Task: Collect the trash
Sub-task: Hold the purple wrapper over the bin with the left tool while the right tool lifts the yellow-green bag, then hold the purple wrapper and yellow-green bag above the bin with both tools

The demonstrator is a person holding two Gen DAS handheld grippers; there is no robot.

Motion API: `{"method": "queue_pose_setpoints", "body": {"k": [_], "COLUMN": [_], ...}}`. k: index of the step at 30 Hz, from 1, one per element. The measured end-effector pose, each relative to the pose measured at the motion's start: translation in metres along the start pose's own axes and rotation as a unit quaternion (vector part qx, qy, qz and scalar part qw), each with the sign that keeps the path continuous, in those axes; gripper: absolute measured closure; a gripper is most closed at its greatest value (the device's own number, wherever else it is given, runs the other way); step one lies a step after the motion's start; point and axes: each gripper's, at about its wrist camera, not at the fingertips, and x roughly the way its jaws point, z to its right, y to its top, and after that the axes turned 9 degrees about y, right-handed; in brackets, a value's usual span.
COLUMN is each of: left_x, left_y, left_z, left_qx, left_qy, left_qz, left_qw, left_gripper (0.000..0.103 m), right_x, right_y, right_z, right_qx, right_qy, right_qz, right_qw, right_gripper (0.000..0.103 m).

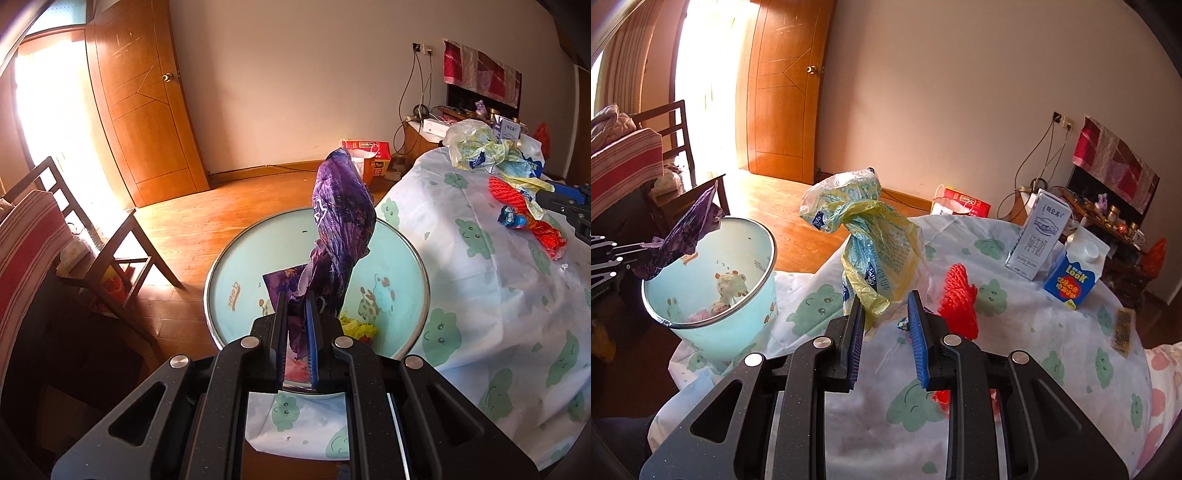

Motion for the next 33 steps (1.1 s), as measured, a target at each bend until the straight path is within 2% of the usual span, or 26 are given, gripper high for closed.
{"method": "queue_pose_setpoints", "body": {"k": [33], "left_x": [0.007], "left_y": [-0.006], "left_z": [-0.039], "left_qx": [-0.019], "left_qy": [0.033], "left_qz": [-0.013], "left_qw": [0.9992], "left_gripper": [0.094], "right_x": [0.043], "right_y": [0.018], "right_z": [-0.062], "right_qx": [-0.06], "right_qy": [0.047], "right_qz": [-0.015], "right_qw": [0.997], "right_gripper": [0.079]}}
